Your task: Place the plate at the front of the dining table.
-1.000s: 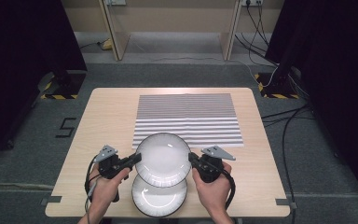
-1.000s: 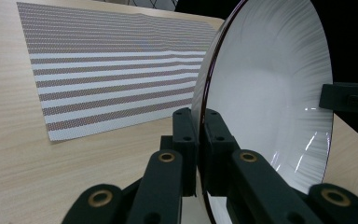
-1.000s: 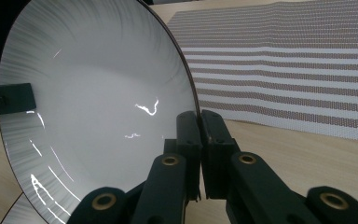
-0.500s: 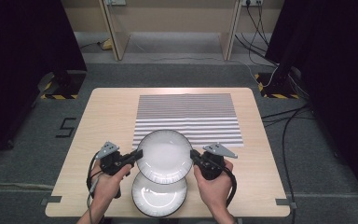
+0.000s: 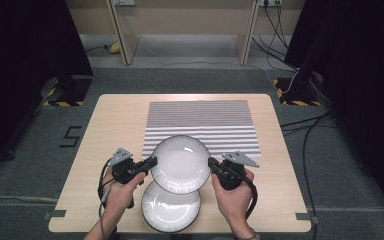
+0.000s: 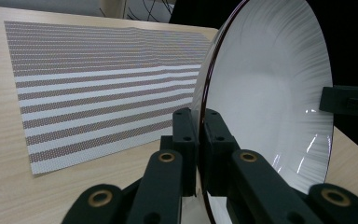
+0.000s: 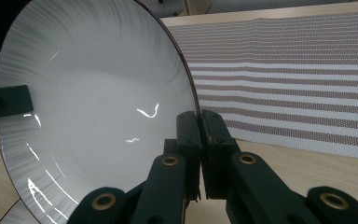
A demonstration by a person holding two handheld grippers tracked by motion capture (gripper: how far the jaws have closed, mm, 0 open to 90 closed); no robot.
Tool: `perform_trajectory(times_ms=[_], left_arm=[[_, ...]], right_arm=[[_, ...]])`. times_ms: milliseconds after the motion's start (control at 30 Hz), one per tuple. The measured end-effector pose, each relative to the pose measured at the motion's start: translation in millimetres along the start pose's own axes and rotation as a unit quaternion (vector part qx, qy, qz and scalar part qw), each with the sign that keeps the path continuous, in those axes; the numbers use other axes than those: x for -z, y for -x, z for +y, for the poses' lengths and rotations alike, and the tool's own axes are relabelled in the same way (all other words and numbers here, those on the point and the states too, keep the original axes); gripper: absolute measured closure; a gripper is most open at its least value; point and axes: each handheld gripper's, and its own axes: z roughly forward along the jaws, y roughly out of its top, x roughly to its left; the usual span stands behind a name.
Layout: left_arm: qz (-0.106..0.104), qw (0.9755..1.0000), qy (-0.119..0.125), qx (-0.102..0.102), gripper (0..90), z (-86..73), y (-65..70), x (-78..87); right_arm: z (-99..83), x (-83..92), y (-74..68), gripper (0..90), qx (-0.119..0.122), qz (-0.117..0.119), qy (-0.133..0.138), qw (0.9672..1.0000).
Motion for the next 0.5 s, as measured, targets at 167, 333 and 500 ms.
perform_trajectory(times_ms=[167,333,500], left_arm=[[-0.003,1.0000,0.004,-0.002,85.4,2.0,1.0,-2.4],[-0.003,1.0000,0.006,-0.004,85.4,4.0,1.6,-5.2],[-0.003,0.9999,0.007,-0.007,85.4,6.3,1.8,-6.5]], right_arm=[[1.6,1.1,1.5,87.5,0.000,-0.003,0.002,1.0000],[3.4,1.0,3.5,87.6,0.001,-0.006,0.005,1.0000],[5.2,0.9,3.9,87.6,0.000,-0.008,0.008,0.9999]])
